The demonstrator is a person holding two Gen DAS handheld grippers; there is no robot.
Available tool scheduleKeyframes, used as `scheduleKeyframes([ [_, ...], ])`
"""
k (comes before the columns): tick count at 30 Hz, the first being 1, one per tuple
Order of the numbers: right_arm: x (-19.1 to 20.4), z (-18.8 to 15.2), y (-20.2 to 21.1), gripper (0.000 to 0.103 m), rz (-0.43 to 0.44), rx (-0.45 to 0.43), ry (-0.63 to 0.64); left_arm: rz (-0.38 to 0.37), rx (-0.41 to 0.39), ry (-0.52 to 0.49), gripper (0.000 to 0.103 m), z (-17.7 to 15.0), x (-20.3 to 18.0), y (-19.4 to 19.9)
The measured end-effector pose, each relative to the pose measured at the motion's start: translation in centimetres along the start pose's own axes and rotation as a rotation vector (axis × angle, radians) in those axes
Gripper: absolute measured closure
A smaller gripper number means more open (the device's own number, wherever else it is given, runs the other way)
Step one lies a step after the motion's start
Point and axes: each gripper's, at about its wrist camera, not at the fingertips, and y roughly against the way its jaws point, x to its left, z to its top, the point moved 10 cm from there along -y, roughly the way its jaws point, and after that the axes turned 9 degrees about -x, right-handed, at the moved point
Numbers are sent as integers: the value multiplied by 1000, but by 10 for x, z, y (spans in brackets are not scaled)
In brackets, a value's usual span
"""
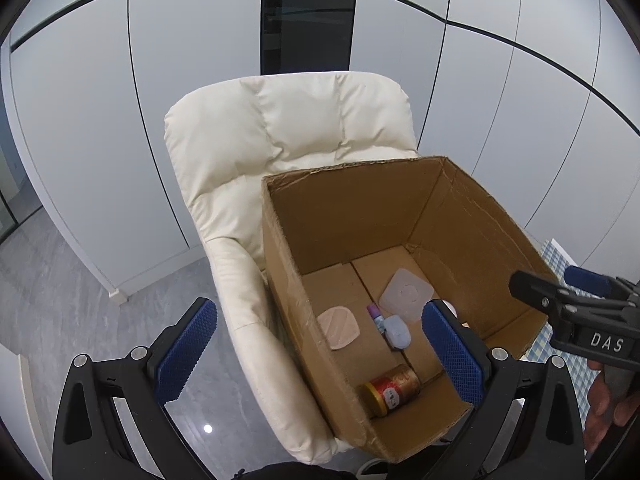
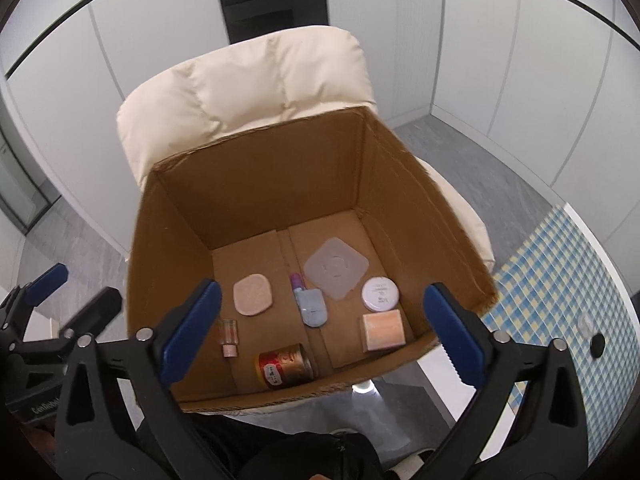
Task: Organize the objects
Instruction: 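Lower the white compact into the box and open the right tool, then withdraw both open tools from the box back toward the checkered table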
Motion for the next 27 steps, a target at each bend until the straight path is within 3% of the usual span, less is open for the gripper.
scheduleKeyframes([
  [27,-104,-10,31,0,-122,-34,-85,-97,11,-62,1,1,-92,-14],
])
